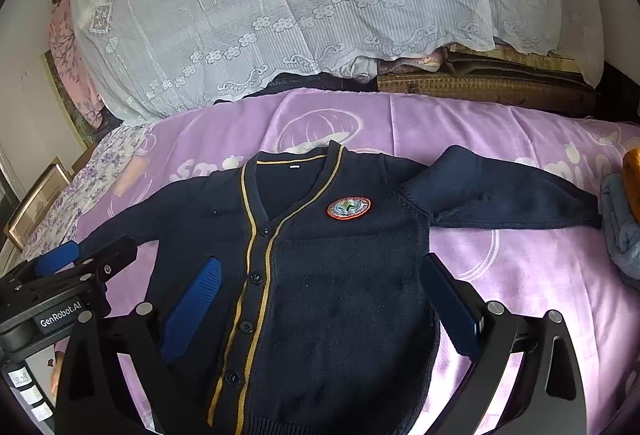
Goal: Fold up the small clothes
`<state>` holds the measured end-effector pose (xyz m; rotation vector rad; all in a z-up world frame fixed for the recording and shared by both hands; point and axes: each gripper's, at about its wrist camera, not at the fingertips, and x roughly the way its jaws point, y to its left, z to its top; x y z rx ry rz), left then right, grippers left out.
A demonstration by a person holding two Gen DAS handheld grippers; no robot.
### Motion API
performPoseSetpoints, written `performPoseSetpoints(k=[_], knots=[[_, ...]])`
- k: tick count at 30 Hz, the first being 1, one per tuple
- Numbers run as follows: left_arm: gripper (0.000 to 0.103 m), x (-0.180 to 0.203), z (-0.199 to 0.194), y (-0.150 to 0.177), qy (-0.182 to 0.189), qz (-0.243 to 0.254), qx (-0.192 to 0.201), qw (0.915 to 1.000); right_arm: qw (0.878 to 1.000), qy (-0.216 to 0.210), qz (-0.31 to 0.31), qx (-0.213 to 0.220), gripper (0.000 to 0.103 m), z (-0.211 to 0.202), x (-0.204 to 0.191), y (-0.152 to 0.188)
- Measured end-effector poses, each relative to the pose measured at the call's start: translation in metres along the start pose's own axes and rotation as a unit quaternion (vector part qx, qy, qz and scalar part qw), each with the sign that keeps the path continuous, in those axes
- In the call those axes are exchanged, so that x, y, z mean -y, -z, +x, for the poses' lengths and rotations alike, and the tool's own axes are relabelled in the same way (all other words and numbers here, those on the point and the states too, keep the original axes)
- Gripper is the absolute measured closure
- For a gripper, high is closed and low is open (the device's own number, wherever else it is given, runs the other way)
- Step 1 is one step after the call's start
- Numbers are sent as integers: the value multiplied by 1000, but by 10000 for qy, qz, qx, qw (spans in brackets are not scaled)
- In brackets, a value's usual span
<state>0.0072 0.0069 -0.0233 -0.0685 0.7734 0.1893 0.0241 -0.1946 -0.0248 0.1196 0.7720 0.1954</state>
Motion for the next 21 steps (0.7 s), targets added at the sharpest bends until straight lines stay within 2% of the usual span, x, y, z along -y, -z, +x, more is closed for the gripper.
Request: performPoseSetpoints(k=[6,21], knots=[[4,1,-5,2,-16,46,94,9999,10000,-21,-35,19,3,-3,-3,0],[4,5,-2,3,-8,95,50,9999,10000,-32,-39,50,3,-5,-3,0]])
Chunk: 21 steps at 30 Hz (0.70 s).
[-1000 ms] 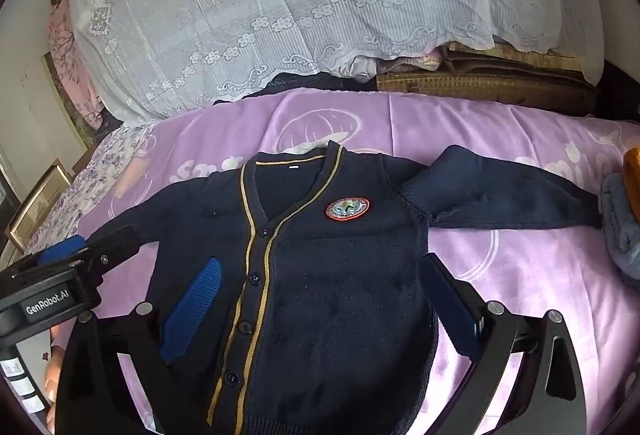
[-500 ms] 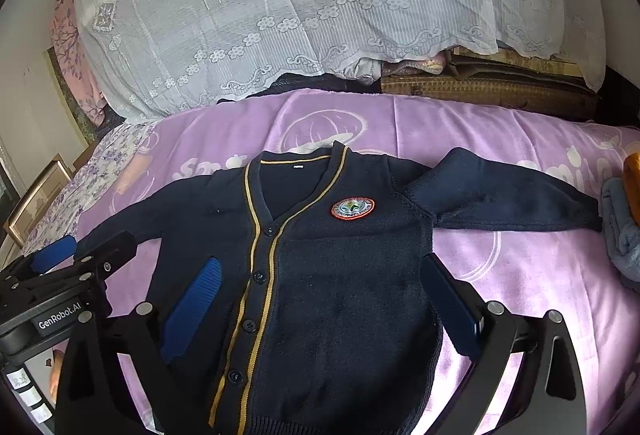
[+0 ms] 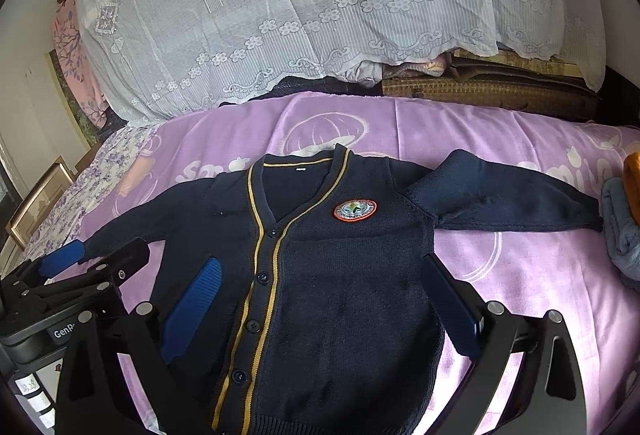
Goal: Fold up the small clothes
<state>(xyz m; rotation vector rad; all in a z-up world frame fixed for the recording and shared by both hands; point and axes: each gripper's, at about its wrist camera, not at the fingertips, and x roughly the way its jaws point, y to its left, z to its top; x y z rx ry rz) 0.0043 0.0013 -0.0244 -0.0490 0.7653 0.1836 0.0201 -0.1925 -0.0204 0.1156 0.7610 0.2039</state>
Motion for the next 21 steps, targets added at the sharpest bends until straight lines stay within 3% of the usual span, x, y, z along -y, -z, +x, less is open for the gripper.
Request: performPoseSetpoints(k=[21], knots=[[4,0,1,4,6,-8,-32,10000,10000,-13,4,0,3,0,0,0]])
